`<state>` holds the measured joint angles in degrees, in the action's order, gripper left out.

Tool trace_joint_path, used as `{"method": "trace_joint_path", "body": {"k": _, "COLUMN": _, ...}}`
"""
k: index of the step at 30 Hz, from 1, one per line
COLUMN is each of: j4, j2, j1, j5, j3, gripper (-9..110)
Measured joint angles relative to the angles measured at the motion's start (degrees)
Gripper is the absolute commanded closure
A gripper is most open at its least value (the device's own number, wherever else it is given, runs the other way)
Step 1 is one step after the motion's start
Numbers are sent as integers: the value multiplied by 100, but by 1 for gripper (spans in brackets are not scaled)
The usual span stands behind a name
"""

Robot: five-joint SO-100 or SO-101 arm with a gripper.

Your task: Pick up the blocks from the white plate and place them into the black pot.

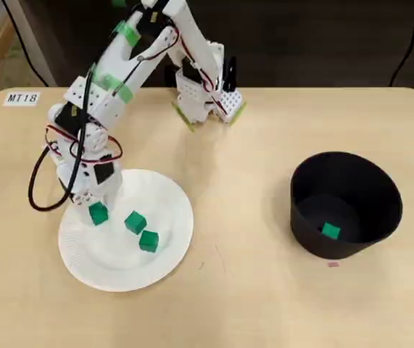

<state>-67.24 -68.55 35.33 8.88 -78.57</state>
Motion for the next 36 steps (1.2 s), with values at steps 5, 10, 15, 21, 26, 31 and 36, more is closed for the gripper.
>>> {"method": "trace_joint_path", "body": {"k": 5, "j4": 18, "j2": -527, "j1": -501, "j5": -844, "j3": 615, "gripper": 104}}
{"method": "trace_joint_path", "body": {"k": 10, "j4": -264, "j2": -1406, "j1": -1564, "j5": -1591, "j3": 1081, "gripper": 104}}
{"method": "trace_joint_path", "body": {"k": 15, "j4": -826, "j2": -2443, "j1": -2707, "j5": -1485, "j3": 1090, "gripper": 104}}
{"method": "trace_joint_path", "body": {"k": 21, "j4": -1635, "j2": -3217, "j1": -4535, "j5": -976, "j3": 1125, "gripper": 104}}
{"method": "trace_joint_path", "body": {"k": 26, "j4": -2188, "j2": -3331, "j1": -5801, "j5": -633, "j3": 1125, "gripper": 104}}
{"method": "trace_joint_path", "body": {"k": 31, "j4": -2153, "j2": -3331, "j1": -6864, "j5": -563, "j3": 1090, "gripper": 104}}
{"method": "trace_joint_path", "body": {"k": 36, "j4": -1485, "j2": -3340, "j1": -7304, "j5": -835, "j3": 545, "gripper": 104}}
